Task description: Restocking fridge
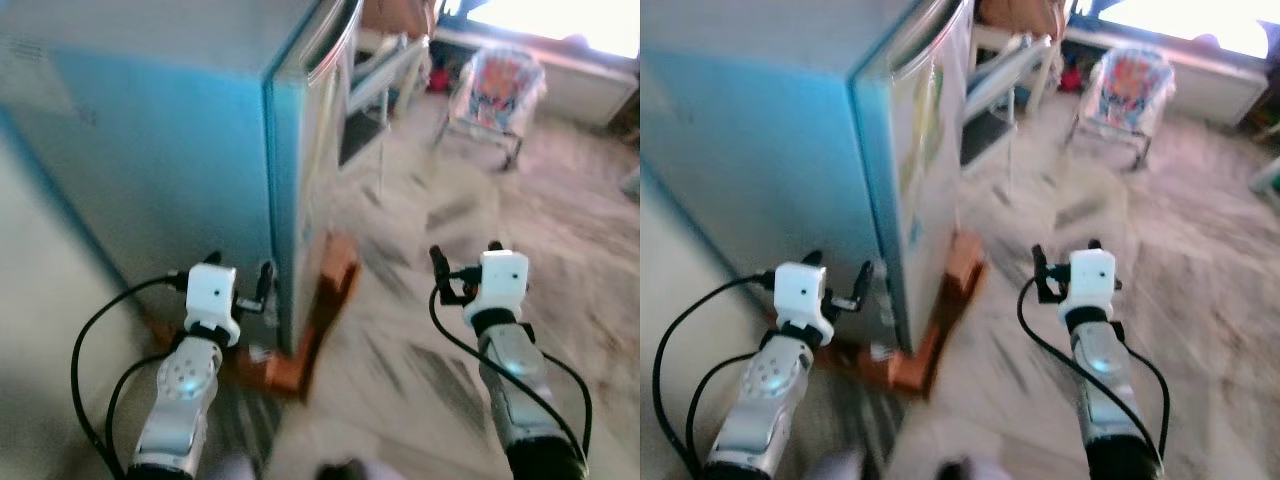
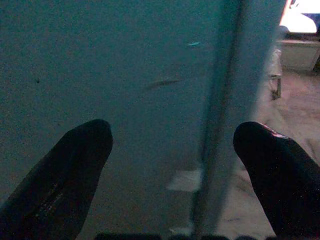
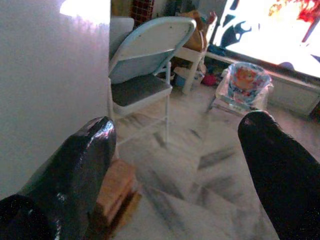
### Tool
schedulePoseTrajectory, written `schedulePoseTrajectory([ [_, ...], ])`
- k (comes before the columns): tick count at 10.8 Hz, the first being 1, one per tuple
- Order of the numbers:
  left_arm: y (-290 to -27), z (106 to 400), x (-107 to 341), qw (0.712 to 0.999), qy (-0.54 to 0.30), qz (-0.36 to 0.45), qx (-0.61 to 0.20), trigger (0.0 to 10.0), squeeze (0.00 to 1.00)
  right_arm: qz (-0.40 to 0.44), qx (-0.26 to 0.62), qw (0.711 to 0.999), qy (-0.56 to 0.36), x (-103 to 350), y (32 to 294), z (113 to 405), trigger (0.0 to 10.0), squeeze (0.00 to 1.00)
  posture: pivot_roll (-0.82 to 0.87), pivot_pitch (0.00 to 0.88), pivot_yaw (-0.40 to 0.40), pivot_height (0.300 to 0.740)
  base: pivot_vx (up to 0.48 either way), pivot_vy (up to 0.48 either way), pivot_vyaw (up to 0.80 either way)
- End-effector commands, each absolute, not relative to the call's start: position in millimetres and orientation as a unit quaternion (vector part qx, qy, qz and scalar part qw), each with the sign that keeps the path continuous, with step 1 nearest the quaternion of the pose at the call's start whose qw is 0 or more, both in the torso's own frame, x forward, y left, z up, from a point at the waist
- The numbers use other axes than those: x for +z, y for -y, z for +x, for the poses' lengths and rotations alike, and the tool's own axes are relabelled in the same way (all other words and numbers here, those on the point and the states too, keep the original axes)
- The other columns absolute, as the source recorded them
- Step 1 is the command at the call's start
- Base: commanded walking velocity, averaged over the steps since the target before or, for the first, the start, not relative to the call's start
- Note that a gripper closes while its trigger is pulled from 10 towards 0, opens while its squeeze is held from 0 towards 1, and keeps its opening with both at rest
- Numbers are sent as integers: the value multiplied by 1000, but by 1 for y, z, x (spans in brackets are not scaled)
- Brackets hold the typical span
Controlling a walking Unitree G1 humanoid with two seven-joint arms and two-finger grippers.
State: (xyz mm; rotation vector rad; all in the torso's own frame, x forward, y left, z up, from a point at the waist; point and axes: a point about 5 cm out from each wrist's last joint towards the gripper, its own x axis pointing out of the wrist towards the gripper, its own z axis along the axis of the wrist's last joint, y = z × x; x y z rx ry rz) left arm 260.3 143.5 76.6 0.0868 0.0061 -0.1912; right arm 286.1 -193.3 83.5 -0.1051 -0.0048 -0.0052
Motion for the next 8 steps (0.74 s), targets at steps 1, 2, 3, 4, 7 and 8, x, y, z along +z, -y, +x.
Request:
schedulePoseTrajectory([
  [1,-146,256,72,995,-15,44,-93,10000,0,-56,1,998,-5,80,194,283,10000,0,107,80,-69,740,0,0,0],
  [2,-147,256,72,995,-15,46,-91,10000,0,-56,1,998,-5,79,194,283,10000,0,111,81,-71,740,0,0,0],
  [3,-149,255,71,995,-18,47,-88,10000,0,-55,1,998,-8,78,195,283,10000,0,114,81,-72,740,0,0,0],
  [4,-150,254,70,995,-22,46,-89,10000,0,-55,1,998,-10,77,195,283,10000,0,114,82,-72,740,0,0,-525],
  [7,-148,251,69,993,-25,46,-101,10000,0,-53,5,999,-11,76,193,283,10000,0,116,79,-73,740,0,0,-533],
  [8,-146,252,70,993,-24,45,-103,10000,0,-52,5,999,-11,76,193,282,10000,0,114,79,-73,740,0,-311,0],
])
